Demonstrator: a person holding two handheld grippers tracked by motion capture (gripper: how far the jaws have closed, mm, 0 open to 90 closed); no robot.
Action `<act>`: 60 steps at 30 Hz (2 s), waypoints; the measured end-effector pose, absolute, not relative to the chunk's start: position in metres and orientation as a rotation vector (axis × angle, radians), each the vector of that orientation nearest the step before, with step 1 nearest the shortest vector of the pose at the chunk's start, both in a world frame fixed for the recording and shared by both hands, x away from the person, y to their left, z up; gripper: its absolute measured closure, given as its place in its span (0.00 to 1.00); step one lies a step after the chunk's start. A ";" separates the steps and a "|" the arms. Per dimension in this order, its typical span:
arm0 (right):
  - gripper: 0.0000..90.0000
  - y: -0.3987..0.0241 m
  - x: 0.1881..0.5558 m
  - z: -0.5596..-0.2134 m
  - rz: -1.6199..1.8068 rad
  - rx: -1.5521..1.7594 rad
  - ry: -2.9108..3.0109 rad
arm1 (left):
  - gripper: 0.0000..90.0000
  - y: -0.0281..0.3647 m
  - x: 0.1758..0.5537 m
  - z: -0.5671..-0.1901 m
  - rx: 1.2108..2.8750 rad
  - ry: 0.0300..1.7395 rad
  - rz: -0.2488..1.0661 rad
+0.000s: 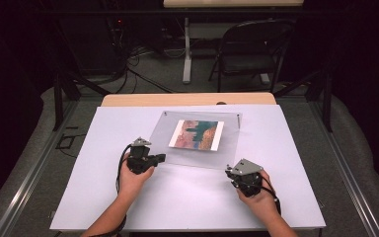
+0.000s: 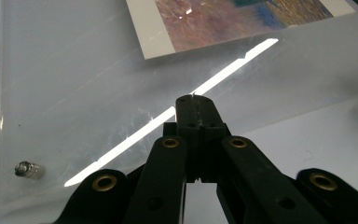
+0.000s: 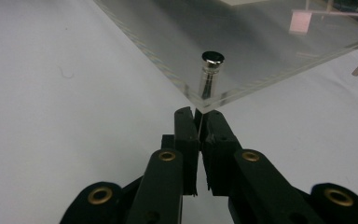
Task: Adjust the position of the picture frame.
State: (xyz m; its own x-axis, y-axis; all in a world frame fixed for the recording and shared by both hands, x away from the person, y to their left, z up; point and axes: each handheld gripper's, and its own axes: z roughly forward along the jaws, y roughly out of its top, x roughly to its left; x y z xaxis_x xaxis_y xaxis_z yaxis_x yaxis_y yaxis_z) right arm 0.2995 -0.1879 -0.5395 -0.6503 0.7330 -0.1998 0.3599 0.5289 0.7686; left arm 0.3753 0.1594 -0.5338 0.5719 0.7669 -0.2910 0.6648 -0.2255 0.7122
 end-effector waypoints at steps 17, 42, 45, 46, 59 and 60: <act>0.95 -0.113 0.272 -0.551 1.125 0.707 2.526 | 1.00 0.177 0.351 -0.530 1.991 1.153 0.239; 0.83 -0.067 0.290 -0.555 1.276 0.491 2.631 | 0.74 0.201 0.296 -0.536 1.954 1.213 0.239; 0.79 -0.070 0.289 -0.554 1.273 0.492 2.630 | 0.68 0.194 0.288 -0.537 1.969 1.197 0.231; 0.77 -0.073 0.288 -0.553 1.285 0.503 2.622 | 0.66 0.192 0.286 -0.538 1.974 1.185 0.211; 0.66 -0.130 0.289 -0.538 1.335 0.708 2.503 | 0.54 0.136 0.268 -0.547 2.106 0.946 0.102; 0.66 -0.132 0.290 -0.537 1.336 0.721 2.492 | 0.55 0.132 0.268 -0.548 2.110 0.932 0.100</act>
